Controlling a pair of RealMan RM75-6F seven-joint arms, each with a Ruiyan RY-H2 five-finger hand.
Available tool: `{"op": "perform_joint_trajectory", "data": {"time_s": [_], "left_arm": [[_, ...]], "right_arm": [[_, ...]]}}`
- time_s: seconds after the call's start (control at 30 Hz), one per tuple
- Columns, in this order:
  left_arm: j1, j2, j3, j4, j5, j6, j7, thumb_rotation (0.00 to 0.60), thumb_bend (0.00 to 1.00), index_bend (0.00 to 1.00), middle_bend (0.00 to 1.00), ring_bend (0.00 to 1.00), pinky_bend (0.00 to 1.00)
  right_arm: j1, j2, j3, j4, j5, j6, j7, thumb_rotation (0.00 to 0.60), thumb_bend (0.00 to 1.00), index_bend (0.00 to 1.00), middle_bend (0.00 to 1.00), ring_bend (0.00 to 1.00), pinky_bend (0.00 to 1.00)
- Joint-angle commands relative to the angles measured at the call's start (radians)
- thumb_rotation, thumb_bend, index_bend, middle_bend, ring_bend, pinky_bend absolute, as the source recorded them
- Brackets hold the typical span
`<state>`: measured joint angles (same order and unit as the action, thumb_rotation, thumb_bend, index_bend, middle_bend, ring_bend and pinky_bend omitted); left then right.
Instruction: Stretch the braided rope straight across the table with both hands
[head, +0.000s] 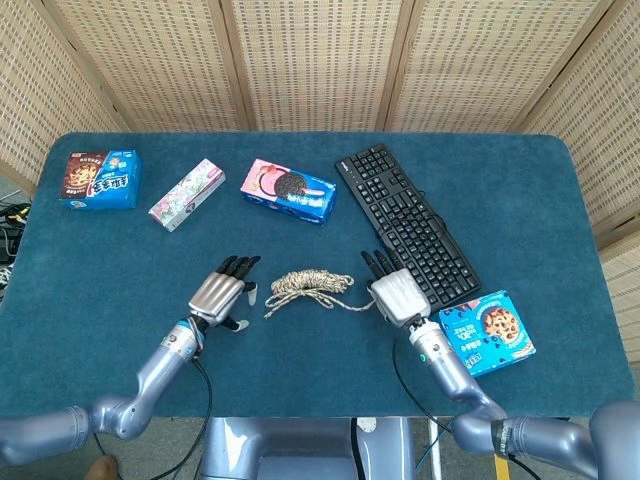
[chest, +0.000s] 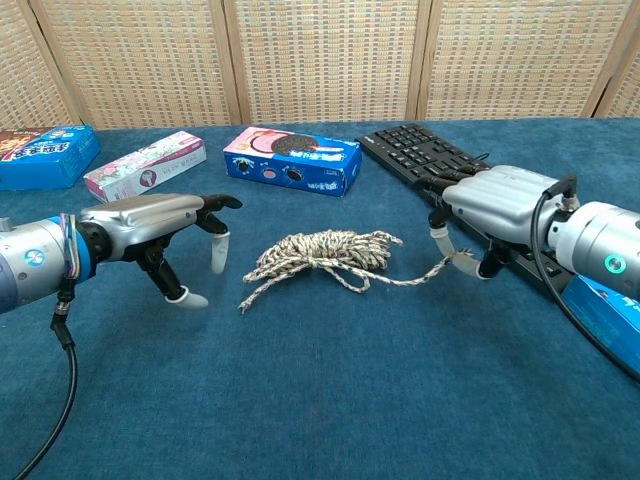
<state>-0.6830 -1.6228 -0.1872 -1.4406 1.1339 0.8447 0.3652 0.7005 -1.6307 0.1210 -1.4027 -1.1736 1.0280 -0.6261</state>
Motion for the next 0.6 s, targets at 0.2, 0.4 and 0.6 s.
{"op": "perform_joint_trajectory", "data": {"time_s": [0.2, 0.4, 0.6], "left_arm": [[-0.036, -0.036, 0.003, 0.039, -0.085, -0.017, 0.047, 0.600, 0.25, 0.55, 0.00, 0.00, 0.00], [-0.051, -0.047, 0.011, 0.056, -0.135, -0.029, 0.052, 0.600, 0.29, 0.55, 0.00, 0.00, 0.00], [-0.072, -0.055, 0.006, 0.047, -0.169, -0.032, 0.052, 0.600, 0.31, 0.55, 0.00, 0.00, 0.00]], "right_arm": [[0.002, -0.009, 0.002, 0.018, 0.010, -0.009, 0.006, 0.600, 0.49, 0.65, 0.00, 0.00, 0.00], [0.005, -0.014, 0.000, 0.022, 0.009, -0.011, 0.003, 0.600, 0.50, 0.65, 0.00, 0.00, 0.00], [0.007, -0.018, -0.005, 0.021, 0.010, -0.015, -0.007, 0.600, 0.49, 0.65, 0.00, 0.00, 0.00]]}}
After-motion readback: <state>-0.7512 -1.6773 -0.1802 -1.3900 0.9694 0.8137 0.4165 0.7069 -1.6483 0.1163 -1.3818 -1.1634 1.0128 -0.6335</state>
